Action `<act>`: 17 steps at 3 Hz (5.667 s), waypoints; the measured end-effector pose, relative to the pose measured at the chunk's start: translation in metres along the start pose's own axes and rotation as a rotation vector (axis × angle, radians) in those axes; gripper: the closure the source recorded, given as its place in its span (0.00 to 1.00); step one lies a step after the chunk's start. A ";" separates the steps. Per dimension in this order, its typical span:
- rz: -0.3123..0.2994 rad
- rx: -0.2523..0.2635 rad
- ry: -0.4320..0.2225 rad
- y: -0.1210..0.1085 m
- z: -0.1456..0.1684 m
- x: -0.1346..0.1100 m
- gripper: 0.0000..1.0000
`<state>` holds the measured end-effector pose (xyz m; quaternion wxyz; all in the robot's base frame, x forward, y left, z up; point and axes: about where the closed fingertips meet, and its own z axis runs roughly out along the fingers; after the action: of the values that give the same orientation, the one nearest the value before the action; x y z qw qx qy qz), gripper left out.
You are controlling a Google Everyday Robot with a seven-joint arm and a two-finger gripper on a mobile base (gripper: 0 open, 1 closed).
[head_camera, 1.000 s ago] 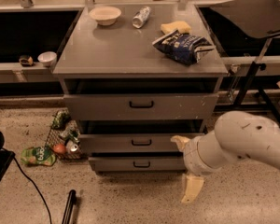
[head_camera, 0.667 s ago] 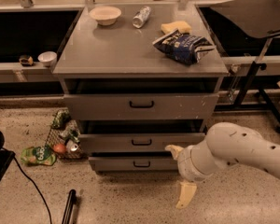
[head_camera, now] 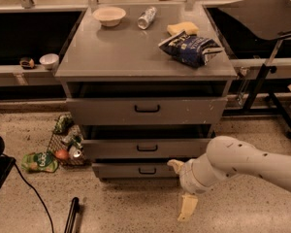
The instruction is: Open bottom drawer
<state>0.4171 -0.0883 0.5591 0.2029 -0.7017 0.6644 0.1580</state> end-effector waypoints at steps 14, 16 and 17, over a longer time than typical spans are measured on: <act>-0.057 0.121 -0.163 -0.200 0.310 0.221 0.00; -0.029 0.099 -0.195 -0.202 0.331 0.223 0.42; -0.036 0.092 -0.206 -0.200 0.332 0.218 0.65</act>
Offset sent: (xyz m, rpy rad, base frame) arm 0.0403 -0.0179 -0.1524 -0.0035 0.0681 0.0635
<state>0.6466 -0.1069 0.1789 0.3049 -0.6833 0.6340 0.1951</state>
